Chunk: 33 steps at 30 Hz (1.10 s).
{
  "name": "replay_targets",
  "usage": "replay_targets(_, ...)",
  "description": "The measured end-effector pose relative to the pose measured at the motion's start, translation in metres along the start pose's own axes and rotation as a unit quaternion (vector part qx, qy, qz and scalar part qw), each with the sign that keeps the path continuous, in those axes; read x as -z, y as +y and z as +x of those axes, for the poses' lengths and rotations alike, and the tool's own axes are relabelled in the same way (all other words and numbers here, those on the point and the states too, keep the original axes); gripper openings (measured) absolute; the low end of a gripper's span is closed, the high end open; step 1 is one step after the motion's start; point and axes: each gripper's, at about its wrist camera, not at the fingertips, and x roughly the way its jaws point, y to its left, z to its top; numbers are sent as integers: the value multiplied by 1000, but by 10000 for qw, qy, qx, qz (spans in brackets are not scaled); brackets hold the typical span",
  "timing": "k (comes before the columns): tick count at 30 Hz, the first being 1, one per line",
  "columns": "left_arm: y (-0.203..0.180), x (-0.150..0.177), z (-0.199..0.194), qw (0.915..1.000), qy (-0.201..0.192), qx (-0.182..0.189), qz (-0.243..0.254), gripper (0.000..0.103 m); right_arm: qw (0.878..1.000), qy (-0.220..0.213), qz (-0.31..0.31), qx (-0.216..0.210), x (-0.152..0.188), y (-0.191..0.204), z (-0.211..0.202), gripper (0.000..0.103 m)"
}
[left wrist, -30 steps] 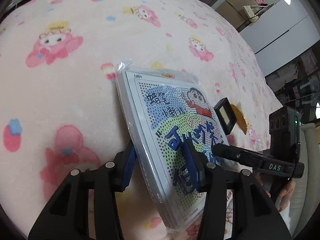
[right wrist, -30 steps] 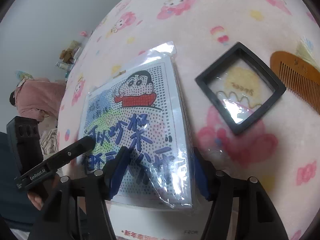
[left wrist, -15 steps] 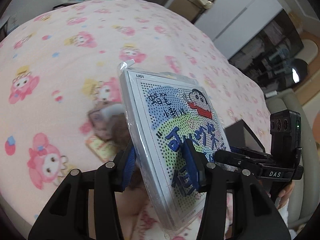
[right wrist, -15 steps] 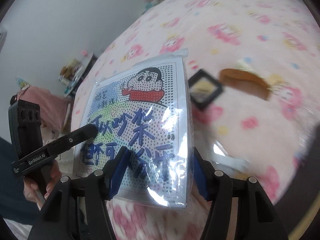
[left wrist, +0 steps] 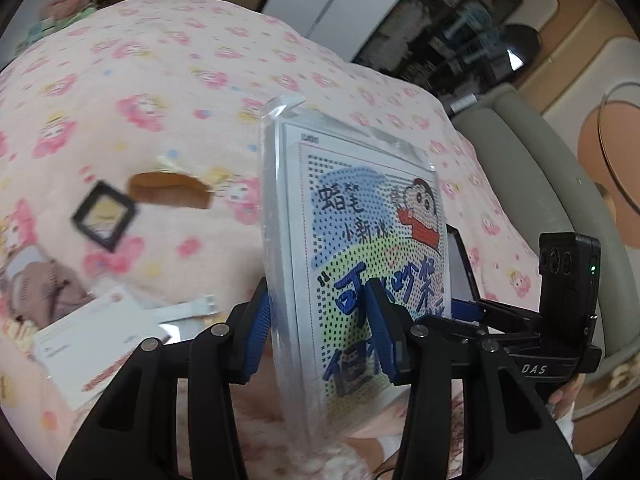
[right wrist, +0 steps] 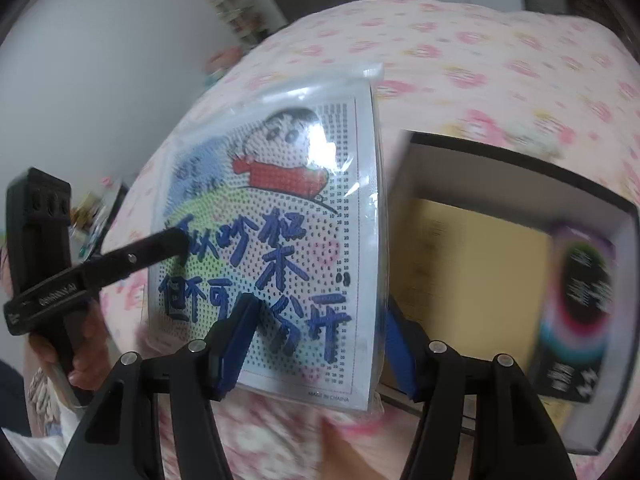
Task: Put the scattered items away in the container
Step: 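Carry the bead-art kit with the left gripper into the black box, then lower the bead-art kit beside the purple box and open the left gripper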
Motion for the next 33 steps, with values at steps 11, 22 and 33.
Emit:
replay_targets(11, -85, -11, 97, 9948, 653, -263, 732, 47, 9974, 2, 701, 153, 16, -111, -1, 58)
replay_targets(22, -91, 11, 166, 9847, 1352, -810, 744, 52, 9857, 679, 1509, 333, 28, -163, 36, 58)
replay_targets(33, -108, 15, 173, 9775, 1500, -1204, 864, 60, 9842, 674, 1594, 381, 24, -163, 48, 59)
